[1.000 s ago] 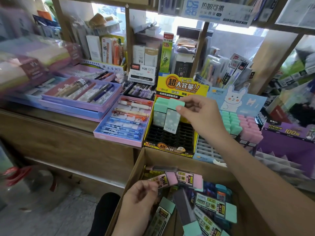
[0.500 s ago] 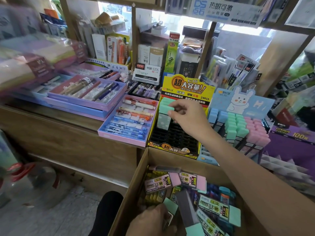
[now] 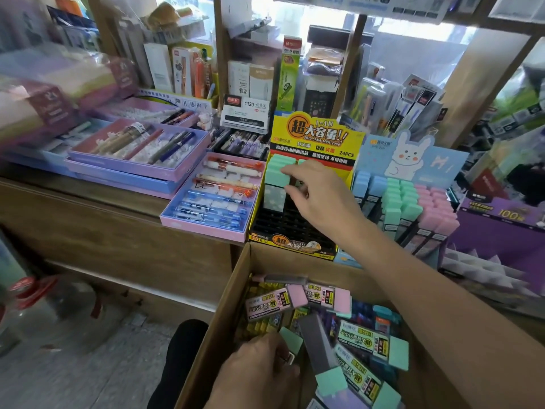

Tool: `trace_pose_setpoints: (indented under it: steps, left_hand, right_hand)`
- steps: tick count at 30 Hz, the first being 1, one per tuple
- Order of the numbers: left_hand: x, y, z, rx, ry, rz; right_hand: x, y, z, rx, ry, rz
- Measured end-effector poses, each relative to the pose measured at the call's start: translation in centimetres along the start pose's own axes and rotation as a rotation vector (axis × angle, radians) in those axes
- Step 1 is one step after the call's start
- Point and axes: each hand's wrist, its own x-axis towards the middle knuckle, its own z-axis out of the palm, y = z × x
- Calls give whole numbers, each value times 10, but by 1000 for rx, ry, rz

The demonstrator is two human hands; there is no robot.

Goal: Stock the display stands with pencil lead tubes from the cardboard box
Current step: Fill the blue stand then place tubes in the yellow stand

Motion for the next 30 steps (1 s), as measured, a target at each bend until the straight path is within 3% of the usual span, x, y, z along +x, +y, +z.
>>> trace_pose_setpoints:
  steps: [5,10,17,20,30]
  left_hand:
    - [-3,-1,3,5,24,18]
    - [-8,1,5,-33,-33,39]
    - [-2,22,-3,171,-147,194]
    - [18,32,-4,301,-77,326]
    - [69,48,31,910,28,617]
  right_hand:
    - [-61,-4,-17,308,68,131]
    - [-148,11,-26,396,-117,375]
    - [-223,62,-13,77,-345,689]
    - [-233,72,-6,-95,-417,680]
    - [-240,72,-4,-165,-510,721]
